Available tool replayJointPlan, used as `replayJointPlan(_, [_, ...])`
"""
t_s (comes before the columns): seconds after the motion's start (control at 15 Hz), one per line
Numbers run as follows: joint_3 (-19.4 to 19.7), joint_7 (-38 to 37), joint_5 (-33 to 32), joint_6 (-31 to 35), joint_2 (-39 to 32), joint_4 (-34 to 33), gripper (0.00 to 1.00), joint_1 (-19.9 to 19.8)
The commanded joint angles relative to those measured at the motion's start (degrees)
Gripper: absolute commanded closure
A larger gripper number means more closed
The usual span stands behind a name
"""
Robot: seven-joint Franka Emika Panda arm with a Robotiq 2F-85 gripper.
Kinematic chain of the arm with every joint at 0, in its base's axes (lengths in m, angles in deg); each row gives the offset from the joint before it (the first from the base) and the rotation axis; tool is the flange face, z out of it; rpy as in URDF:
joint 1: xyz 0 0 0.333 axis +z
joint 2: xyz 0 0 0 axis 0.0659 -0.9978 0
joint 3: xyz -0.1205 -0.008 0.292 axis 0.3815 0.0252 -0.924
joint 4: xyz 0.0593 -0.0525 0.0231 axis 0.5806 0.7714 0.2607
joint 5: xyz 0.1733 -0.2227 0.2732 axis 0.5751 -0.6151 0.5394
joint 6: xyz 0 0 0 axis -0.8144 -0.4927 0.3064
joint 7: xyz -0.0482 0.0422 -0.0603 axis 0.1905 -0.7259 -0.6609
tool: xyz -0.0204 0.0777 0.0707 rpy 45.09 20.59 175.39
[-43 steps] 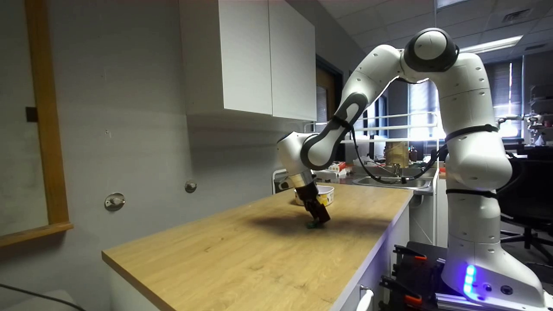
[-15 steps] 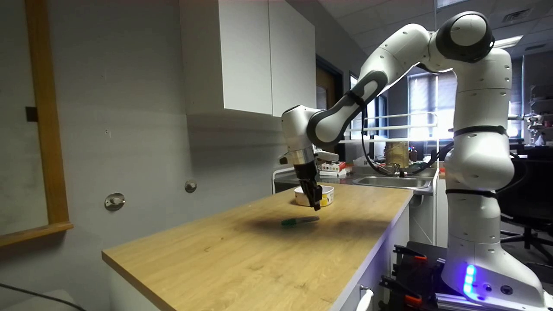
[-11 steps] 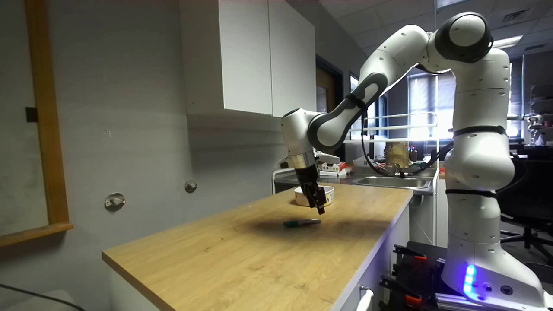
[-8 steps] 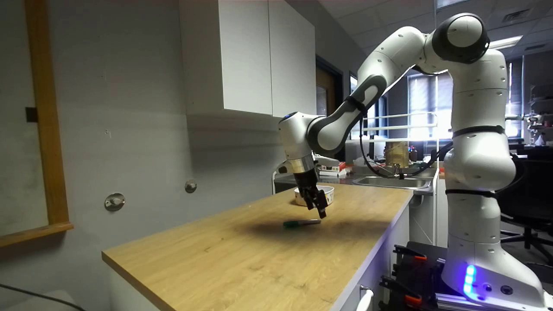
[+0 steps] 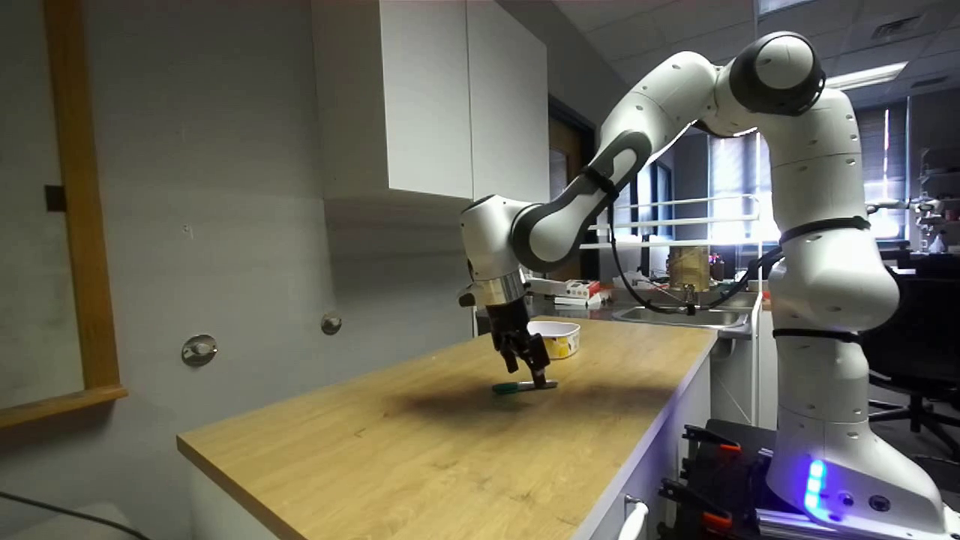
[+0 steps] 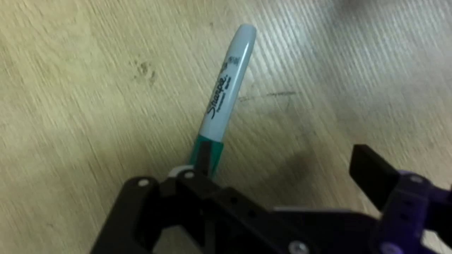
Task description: Pick up the pen from the table and place it in the white bowl.
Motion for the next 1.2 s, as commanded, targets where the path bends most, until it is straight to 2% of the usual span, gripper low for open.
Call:
replayJointPlan(0.0, [0.2,5.3,1.1,0.5,-2.7,-3.5,0.00,-1.1])
replayJointPlan(0.33, [1.3,10.4,1.6,2.9,-5.0,-4.5,0.00,-3.4])
replayJointPlan(0.73, [2.0,12.6,1.4,4.2,-9.0,-5.3,0.00,-5.4])
replayJointPlan(0.8, [2.1,12.3,1.1,4.6,-9.5,-5.2,0.25,-5.6])
replayJointPlan(0.87, [2.1,12.2,1.0,4.8,-10.0,-5.4,0.27,-5.7])
replayJointPlan(1.13, [1.9,11.6,0.7,4.5,-10.0,-6.3,0.56,-5.6])
